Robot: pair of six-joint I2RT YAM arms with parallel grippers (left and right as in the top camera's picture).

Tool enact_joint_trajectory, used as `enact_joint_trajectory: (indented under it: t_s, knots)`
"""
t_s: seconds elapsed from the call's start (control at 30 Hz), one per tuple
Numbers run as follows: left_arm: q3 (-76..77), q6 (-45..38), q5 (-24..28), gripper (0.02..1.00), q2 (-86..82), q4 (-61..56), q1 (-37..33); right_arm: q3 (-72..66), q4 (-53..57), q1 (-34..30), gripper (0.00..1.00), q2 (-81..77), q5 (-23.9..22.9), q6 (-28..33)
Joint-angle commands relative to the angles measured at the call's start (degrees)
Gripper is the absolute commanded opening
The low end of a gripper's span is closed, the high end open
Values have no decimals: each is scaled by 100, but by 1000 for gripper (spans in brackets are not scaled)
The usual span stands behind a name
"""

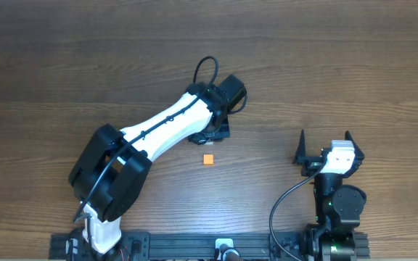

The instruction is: Stack Cubes

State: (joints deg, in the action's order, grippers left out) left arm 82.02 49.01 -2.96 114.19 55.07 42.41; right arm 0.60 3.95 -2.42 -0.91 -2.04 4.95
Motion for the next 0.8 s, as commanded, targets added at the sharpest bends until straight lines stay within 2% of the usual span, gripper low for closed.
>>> enact_joint_trajectory:
  t_s: [0.03, 0.3, 0.4, 0.47, 0.63, 0.8]
  knots:
    - [33, -63, 59, 71, 212, 0, 11, -31, 17, 26, 993, 52, 28, 26]
    - [33, -63, 83, 84, 243, -4, 11, -31, 20, 26, 993, 52, 28, 28]
    - [33, -63, 85, 145, 243, -13, 11, -31, 17, 26, 991, 52, 28, 28]
    - [33, -63, 101, 205, 245, -15, 11, -31, 17, 26, 993, 52, 28, 28]
    - [33, -63, 101, 514, 251, -15, 11, -31, 17, 26, 993, 52, 28, 28]
    - [33, -63, 101, 698, 251, -15, 11, -31, 17, 26, 991, 52, 28, 28]
